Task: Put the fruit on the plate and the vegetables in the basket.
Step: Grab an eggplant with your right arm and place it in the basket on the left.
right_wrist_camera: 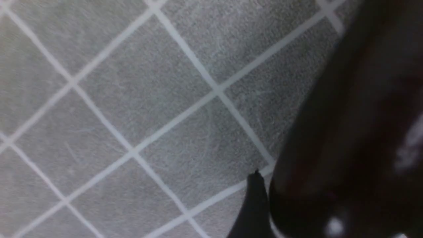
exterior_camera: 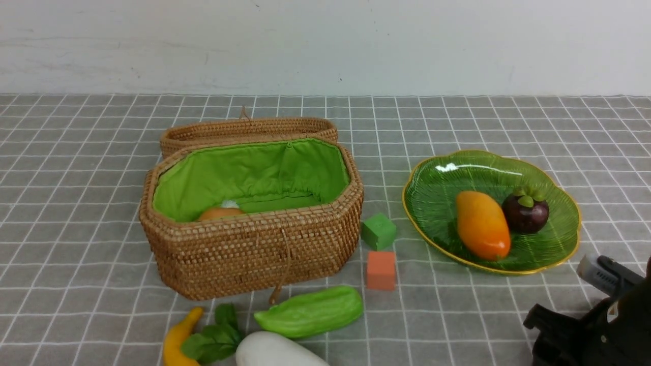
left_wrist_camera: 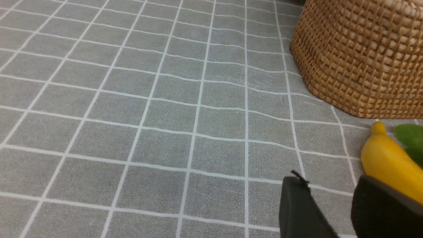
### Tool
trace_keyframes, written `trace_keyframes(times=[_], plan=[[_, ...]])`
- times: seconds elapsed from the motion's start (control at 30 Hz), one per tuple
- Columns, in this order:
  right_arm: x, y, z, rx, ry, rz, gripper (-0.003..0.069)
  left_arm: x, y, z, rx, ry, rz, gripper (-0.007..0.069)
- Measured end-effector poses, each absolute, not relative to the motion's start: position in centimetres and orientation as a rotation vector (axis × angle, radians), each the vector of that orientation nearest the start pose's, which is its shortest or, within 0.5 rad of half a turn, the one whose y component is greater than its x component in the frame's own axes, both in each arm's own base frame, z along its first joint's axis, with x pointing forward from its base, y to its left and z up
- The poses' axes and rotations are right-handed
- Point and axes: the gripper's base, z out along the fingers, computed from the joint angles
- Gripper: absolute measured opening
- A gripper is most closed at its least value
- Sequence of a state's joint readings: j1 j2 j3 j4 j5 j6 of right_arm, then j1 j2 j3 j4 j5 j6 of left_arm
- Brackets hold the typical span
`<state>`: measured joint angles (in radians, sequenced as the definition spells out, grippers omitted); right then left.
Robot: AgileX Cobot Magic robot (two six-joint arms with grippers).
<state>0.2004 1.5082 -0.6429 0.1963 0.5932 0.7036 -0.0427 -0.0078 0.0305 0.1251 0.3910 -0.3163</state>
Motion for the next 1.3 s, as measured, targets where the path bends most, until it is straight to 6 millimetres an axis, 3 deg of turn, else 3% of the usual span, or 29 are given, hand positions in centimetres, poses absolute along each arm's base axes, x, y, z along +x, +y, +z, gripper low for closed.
trace_keyframes(times=[0.13,0.2,0.5,0.7,0.87,0.93,0.97,1.13,1.17,1.3], plan=[[22.7,5.6,15.8,0.871,2.869,0.293,0.0445,5.2,0.2,16.9,-0.182,1.887,-0.121,0.0239],[22.7,5.6,15.8,0.807,2.884,0.289,0.0372,5.2,0.2,16.9,-0.182,1.887,-0.121,0.0239],[22.7,5.8,15.9,0.683,2.904,0.308,0.0370,5.2,0.2,16.9,-0.182,1.887,-0.121,0.0239],[23.0,6.1,17.8,0.558,2.850,0.374,0.0370,5.2,0.2,16.9,-0.182,1.887,-0.121,0.0239],[23.6,6.2,20.5,0.434,2.768,0.408,0.0369,5.2,0.2,16.9,-0.182,1.887,-0.121,0.0239],[24.3,6.9,23.2,0.248,2.712,0.423,0.0360,5.2,0.2,16.9,-0.182,1.887,-0.121,0.0239],[24.4,7.0,23.4,0.217,2.712,0.420,0.0359,5.2,0.2,16.9,-0.182,1.887,-0.121,0.0239],[26.6,11.0,30.3,-0.219,2.563,0.481,0.0349,5.2,0.2,16.9,-0.182,1.887,-0.121,0.0239],[27.5,12.9,32.3,-0.301,2.515,0.526,0.0349,5.2,0.2,16.9,-0.182,1.887,-0.121,0.0239],[29.1,16.5,34.3,-0.523,2.441,0.553,0.0349,5.2,0.2,16.9,-0.182,1.887,-0.121,0.0239]])
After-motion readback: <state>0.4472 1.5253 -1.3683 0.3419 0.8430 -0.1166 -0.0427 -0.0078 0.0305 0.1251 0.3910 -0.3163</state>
